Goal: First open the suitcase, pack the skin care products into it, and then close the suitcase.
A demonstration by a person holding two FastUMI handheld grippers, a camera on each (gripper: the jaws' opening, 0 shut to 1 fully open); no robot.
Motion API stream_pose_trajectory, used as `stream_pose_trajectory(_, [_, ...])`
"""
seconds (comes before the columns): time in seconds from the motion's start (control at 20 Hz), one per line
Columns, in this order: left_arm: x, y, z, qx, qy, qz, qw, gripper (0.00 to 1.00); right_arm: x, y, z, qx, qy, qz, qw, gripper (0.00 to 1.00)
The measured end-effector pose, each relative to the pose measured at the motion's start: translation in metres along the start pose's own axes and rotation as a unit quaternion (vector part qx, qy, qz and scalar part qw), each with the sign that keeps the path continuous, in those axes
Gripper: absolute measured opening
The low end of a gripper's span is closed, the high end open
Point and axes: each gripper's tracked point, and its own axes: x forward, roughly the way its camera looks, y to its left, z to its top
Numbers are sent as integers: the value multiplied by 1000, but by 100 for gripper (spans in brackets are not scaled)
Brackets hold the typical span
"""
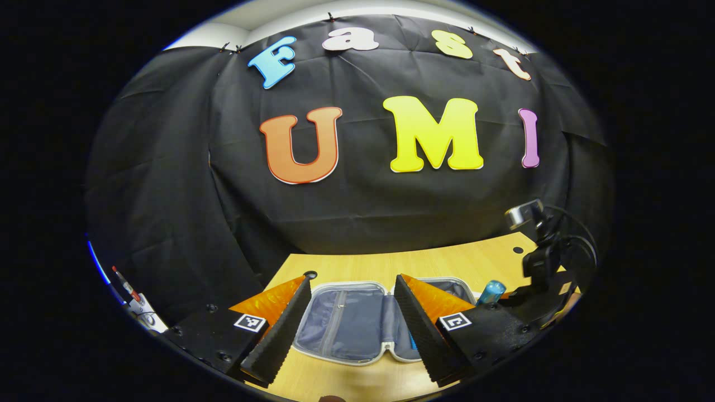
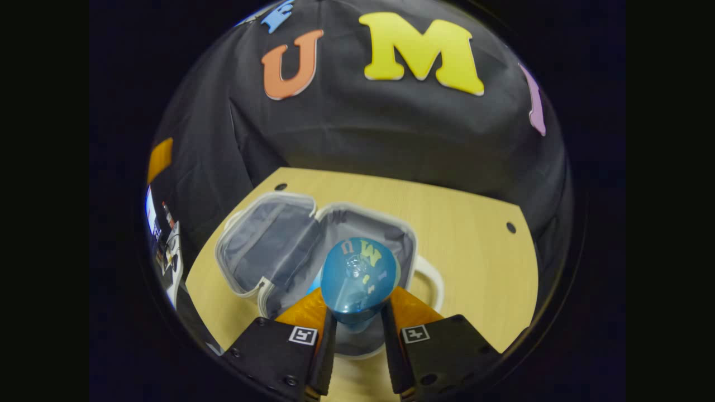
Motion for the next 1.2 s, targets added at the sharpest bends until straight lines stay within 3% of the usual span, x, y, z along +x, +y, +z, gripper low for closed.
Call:
stream_pose_trajectory(0.4, [-23, 21, 25, -12, -56, -13, 998, 96, 36, 11, -63, 47, 102, -34, 993, 35])
stream_pose_trajectory(0.8, [-27, 34, 24, -4, -76, -12, 997, 96, 73, 2, -45, 99, 112, -57, 987, 35])
stream_pose_trajectory(0.95, [-25, 39, 9, -6, -59, -11, 998, 96, 87, -2, -50, 98, 128, -72, 984, 35])
stream_pose_trajectory(1.2, [-20, 50, -7, -38, -44, -8, 998, 96, 98, -4, -59, 105, 145, -86, 980, 38])
